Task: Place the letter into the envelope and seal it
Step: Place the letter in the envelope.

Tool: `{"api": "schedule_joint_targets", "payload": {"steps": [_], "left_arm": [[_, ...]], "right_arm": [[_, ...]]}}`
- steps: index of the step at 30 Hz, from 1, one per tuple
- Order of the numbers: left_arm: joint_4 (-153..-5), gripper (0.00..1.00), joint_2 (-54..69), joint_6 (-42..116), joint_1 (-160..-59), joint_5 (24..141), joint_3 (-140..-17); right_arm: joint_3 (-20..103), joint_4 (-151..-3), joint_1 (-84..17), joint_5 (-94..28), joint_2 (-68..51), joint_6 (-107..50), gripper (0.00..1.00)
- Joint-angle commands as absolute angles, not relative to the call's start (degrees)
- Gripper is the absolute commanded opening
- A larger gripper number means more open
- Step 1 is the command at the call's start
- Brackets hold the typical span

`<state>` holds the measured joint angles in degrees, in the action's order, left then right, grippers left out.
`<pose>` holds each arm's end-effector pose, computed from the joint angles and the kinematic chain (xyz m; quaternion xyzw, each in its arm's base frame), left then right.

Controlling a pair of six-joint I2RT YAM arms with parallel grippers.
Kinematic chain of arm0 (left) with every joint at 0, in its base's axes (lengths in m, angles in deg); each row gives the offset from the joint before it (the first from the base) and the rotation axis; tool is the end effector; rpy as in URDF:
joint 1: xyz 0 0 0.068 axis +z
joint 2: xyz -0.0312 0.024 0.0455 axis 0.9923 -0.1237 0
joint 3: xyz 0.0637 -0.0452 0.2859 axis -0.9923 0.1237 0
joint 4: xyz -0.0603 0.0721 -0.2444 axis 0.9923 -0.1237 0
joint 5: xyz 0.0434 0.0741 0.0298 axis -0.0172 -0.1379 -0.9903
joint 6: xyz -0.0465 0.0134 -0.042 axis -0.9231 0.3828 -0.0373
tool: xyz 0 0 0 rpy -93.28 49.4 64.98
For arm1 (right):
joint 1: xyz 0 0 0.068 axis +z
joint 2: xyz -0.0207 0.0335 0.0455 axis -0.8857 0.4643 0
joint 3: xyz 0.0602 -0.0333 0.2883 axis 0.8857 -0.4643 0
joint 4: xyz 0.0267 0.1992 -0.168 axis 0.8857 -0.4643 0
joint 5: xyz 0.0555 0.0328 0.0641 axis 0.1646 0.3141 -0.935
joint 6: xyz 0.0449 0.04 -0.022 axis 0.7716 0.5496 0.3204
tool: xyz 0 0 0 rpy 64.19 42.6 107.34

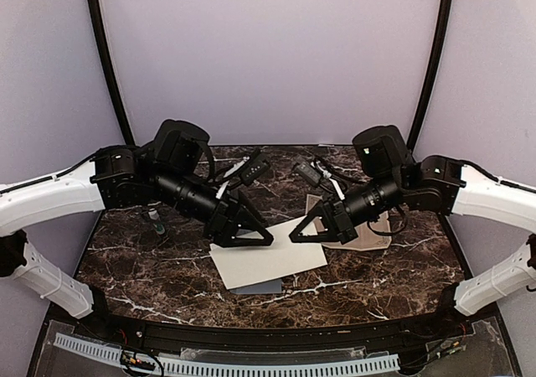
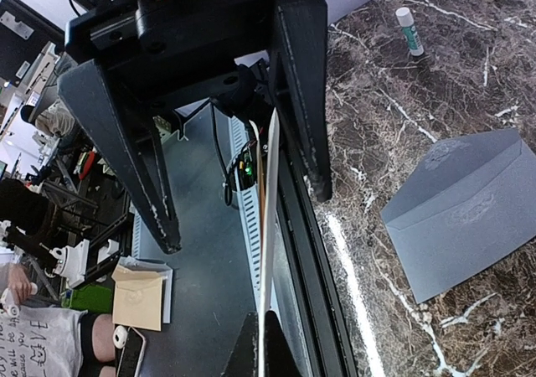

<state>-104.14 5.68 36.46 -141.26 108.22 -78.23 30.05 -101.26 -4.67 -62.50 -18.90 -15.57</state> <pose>0.1371 -0.2752 0.3776 0.4617 0.6952 -0.4864 0.2587 0.1205 0.2464 0.3584 -0.4168 0.7312 0.5062 0.1880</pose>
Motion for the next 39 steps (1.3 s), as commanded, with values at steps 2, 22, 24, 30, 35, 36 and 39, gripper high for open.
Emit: {"api": "schedule_joint_targets", "payload": {"steps": [2,22,24,30,35,36,39], "left_arm": [[-106.39,0.53,5.23,38.56,-141.44,111.61,-79.75],[-109.06,0.0,4.1,38.53,-141.65,113.6,-78.61],[-108.15,0.0,4.6,37.8,-141.61,113.48,-78.02],[-91.3,0.0,12.01,26.81,-141.63,106.69,-69.86],[-72.59,0.0,18.27,16.14,-141.65,95.06,-62.75],[-67.14,0.0,18.63,13.5,-141.62,92.38,-60.99],[-56.89,0.0,19.38,9.16,-141.61,89.52,-56.55]], "right_arm": [[32.78,-102.37,-4.29,-65.14,-17.04,-18.17,0.0],[34.55,-102.89,-4.29,-64.29,-15.5,-19.43,0.0],[34.49,-102.37,-4.29,-62.03,-16.24,-19.1,0.07],[29.33,-95.02,-4.77,-48.91,-23.19,-11.95,0.82],[14.07,-70.21,-4.99,-43.34,-31.57,2.77,0.93],[11.42,-64.87,-5.02,-43.15,-32.42,5.5,0.94],[6.39,-52.99,-4.46,-43.88,-32.48,11.34,0.94]]}}
